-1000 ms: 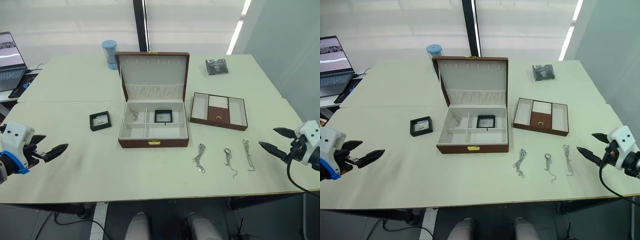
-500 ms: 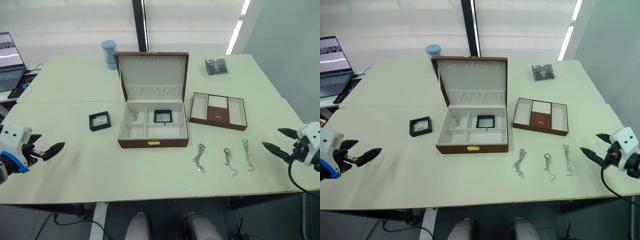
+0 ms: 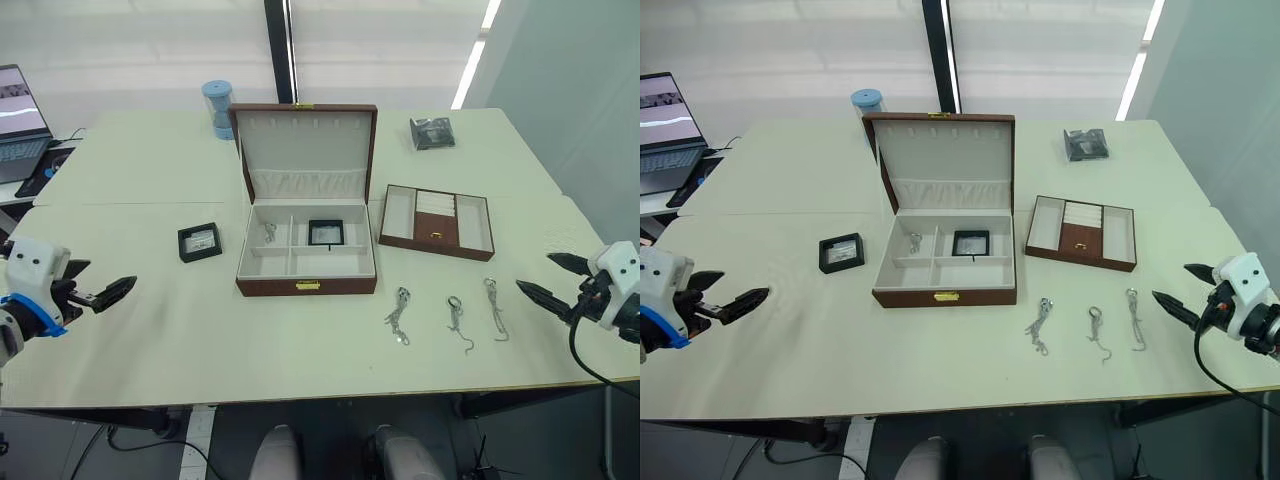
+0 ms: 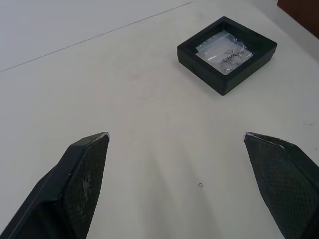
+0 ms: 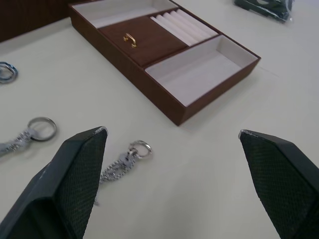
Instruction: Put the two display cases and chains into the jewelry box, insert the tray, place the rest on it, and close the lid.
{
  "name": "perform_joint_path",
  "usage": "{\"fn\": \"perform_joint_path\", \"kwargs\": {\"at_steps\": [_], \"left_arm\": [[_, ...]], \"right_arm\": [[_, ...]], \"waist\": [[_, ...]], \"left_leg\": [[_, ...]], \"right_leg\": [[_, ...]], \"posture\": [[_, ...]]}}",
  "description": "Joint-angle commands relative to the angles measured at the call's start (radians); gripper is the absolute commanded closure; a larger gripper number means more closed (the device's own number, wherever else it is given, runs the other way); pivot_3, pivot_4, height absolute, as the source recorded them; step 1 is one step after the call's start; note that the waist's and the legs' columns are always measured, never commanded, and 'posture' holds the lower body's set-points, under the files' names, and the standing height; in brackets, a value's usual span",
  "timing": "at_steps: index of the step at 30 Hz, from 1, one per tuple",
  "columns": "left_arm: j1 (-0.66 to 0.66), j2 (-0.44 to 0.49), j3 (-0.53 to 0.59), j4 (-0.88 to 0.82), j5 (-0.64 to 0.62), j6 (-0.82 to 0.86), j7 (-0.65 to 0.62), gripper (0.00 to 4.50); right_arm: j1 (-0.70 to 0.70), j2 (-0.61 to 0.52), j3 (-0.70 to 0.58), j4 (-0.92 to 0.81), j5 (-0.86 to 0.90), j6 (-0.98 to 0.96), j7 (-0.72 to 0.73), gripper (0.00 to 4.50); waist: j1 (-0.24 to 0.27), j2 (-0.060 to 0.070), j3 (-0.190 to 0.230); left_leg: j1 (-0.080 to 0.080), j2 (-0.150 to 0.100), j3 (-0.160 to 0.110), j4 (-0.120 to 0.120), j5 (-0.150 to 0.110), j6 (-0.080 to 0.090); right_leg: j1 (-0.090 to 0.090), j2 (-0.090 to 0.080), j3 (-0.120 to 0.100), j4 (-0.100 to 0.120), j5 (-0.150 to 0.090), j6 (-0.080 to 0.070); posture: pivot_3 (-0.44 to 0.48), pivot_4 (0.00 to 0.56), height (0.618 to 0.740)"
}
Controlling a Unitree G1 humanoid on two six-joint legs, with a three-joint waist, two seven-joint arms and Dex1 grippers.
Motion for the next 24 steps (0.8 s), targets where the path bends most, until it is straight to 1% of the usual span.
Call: {"fn": "perform_joint_path", "kwargs": {"at_steps": [1,6,10,17,21,24], "left_arm": [[-0.092,0.011,-0.068,0.062,0.032,-0.054,-0.055,0.04],[-0.263,0.01,-0.188,0.211,0.077,-0.109,-0.165,0.04],[-0.405,0.0,-0.286,0.348,0.136,-0.174,-0.254,0.04],[-0.614,-0.047,-0.422,0.578,0.251,-0.293,-0.367,0.04],[-0.689,-0.077,-0.452,0.683,0.299,-0.353,-0.371,0.04],[-0.72,-0.092,-0.466,0.734,0.324,-0.377,-0.378,0.04]], "right_arm": [[-0.008,0.022,0.031,-0.178,0.072,0.069,0.003,0.0],[-0.02,0.09,0.129,-0.39,0.161,0.172,-0.02,0.0],[-0.027,0.136,0.22,-0.504,0.18,0.208,-0.033,0.0],[-0.041,0.193,0.34,-0.586,0.149,0.213,-0.057,0.0],[-0.042,0.207,0.385,-0.612,0.126,0.215,-0.081,0.0],[-0.041,0.213,0.396,-0.627,0.12,0.221,-0.099,0.0]], "waist": [[0.0,0.0,0.0],[0.001,0.0,0.0],[0.001,0.0,0.0],[0.002,-0.001,0.0],[0.001,-0.001,-0.001],[0.0,-0.001,-0.001]], "left_leg": [[0.0,0.0,0.0,0.0,0.0,0.0],[-0.001,0.0,0.0,0.0,0.0,0.0],[-0.002,-0.001,-0.001,0.001,0.0,0.0],[-0.002,-0.001,-0.001,0.002,0.0,0.0],[-0.002,-0.002,0.0,0.002,0.0,0.0],[-0.002,-0.001,-0.001,0.002,0.0,0.0]], "right_leg": [[0.0,0.0,0.0,0.0,0.0,0.0],[0.0,0.001,0.0,0.001,0.0,0.0],[-0.001,0.006,-0.001,0.001,0.0,0.0],[-0.001,0.007,-0.001,0.001,0.0,0.0],[-0.002,0.009,0.0,0.002,0.0,0.0],[-0.003,0.011,-0.001,0.003,0.0,0.0]], "posture": [[0.0,0.15,0.74],[0.0,0.15,0.74],[0.0,0.15,0.74],[0.0,0.15,0.74],[0.0,0.15,0.74],[0.0,0.15,0.74]]}}
